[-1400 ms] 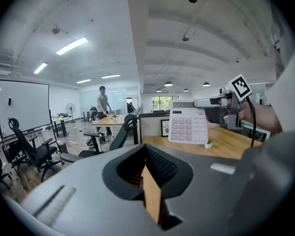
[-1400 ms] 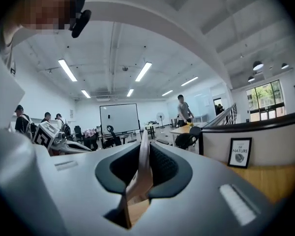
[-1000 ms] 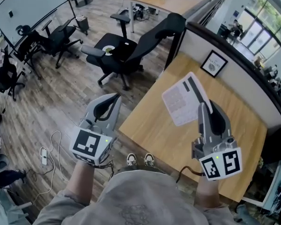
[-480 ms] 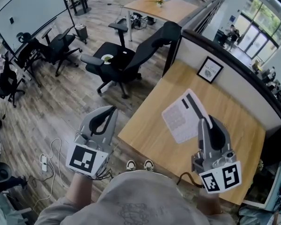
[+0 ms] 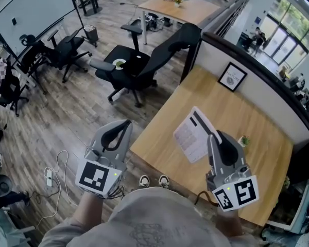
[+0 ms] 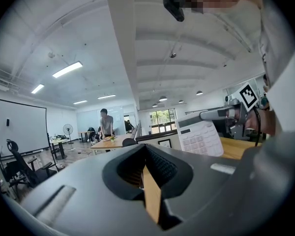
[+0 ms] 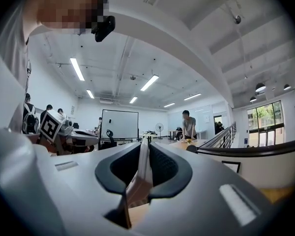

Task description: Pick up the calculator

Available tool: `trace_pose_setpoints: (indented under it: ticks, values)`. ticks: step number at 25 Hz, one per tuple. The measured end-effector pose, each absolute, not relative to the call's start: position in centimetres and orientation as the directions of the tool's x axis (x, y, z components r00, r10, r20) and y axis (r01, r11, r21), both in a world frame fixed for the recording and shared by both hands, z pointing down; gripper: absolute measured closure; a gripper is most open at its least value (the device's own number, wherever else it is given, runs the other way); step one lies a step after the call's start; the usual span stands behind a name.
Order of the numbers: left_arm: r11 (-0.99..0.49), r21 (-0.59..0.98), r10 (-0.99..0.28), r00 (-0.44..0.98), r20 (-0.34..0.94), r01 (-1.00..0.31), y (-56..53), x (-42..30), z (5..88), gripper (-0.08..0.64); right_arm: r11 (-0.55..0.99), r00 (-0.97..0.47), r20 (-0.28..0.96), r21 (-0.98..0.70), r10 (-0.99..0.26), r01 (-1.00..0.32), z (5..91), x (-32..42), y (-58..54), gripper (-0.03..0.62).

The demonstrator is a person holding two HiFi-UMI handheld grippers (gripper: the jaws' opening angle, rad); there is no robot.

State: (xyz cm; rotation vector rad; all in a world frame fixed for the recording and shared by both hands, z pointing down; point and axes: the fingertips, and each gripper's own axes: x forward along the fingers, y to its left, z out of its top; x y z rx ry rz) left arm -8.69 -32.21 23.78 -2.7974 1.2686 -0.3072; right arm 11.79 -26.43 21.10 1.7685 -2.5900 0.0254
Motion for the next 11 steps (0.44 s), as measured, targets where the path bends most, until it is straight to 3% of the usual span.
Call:
trace_pose_setpoints:
  ticks: [11]
  values:
    - [-0.656, -0.147, -0.754, 0.636, 0.162, -0.74, -32.15, -8.54, 24.28, 0.558, 0.37, -0.37, 0.017, 0.002, -0.929, -0.929, 21.68, 12.16, -26.26, 0.534]
